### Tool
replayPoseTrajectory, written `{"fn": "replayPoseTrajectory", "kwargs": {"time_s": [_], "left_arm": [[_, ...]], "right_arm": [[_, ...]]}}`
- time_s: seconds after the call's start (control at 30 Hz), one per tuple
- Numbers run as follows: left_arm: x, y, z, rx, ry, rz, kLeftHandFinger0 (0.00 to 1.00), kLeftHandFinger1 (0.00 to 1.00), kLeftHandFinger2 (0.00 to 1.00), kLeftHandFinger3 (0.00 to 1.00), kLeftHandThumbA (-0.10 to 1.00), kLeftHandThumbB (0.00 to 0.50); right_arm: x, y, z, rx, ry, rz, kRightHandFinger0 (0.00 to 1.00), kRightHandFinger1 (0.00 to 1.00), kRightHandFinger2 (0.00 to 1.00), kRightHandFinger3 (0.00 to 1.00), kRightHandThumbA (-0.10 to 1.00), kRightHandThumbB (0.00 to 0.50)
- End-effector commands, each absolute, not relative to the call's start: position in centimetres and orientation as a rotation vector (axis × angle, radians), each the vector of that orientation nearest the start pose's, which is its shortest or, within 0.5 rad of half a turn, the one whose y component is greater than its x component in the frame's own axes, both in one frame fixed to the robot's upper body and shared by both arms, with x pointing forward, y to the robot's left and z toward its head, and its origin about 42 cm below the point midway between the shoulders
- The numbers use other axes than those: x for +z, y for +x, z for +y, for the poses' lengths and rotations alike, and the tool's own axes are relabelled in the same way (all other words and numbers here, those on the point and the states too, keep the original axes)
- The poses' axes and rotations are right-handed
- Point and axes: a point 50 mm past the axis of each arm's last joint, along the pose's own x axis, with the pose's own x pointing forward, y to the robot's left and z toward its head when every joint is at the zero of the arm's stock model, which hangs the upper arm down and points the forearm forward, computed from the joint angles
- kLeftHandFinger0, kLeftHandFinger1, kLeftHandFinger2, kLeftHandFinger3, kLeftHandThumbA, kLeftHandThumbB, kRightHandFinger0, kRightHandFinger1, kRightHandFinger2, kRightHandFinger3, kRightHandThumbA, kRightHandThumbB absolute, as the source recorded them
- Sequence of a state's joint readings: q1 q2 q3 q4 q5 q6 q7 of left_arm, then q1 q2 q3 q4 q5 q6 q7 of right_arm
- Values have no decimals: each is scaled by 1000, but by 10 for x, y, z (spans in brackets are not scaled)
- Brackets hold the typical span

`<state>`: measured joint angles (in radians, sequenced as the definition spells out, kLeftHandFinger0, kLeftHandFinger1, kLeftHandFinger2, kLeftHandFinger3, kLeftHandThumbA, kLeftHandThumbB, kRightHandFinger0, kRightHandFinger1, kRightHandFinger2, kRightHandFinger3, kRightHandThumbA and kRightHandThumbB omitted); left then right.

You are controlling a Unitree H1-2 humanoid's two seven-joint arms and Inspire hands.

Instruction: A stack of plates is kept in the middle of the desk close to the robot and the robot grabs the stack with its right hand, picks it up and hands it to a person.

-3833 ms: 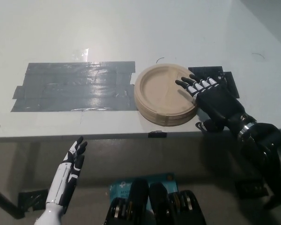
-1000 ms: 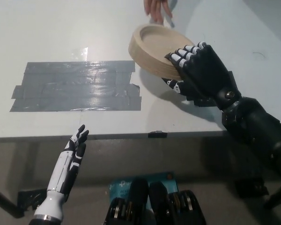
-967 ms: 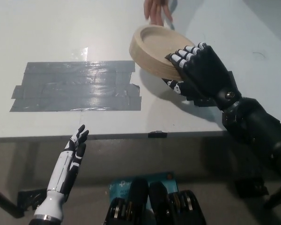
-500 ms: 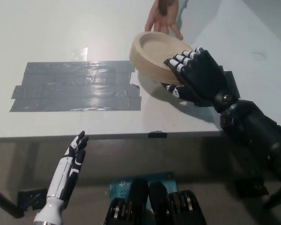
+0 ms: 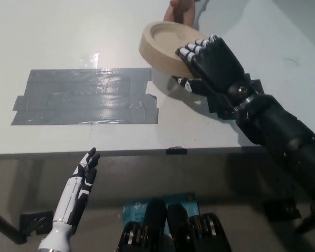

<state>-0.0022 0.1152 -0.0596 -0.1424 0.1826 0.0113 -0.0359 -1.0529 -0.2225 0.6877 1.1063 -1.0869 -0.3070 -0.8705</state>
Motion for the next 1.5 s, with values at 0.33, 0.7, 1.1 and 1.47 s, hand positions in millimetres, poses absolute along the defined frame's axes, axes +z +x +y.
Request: {"fn": "replayPoseTrajectory", "kwargs": {"time_s": [0.33, 0.7, 1.1, 1.47], "left_arm": [[146, 284, 224, -116, 309, -182, 1000, 1000, 1000, 1000, 1000, 0], [148, 287, 225, -114, 312, -191, 1000, 1000, 1000, 1000, 1000, 0], [152, 290, 225, -117, 314, -196, 1000, 1000, 1000, 1000, 1000, 0], [153, 293, 227, -113, 327, -203, 1000, 1000, 1000, 1000, 1000, 0]], "right_arm": [[271, 547, -143, 236, -1470, -694, 1000, 1000, 1000, 1000, 686, 500], [282, 535, -152, 270, -1449, -637, 1000, 1000, 1000, 1000, 849, 500], [342, 453, -178, 202, -1286, -847, 1000, 1000, 1000, 1000, 907, 500], [337, 284, -215, 144, -933, -1031, 1000, 1000, 1000, 1000, 935, 487]]}}
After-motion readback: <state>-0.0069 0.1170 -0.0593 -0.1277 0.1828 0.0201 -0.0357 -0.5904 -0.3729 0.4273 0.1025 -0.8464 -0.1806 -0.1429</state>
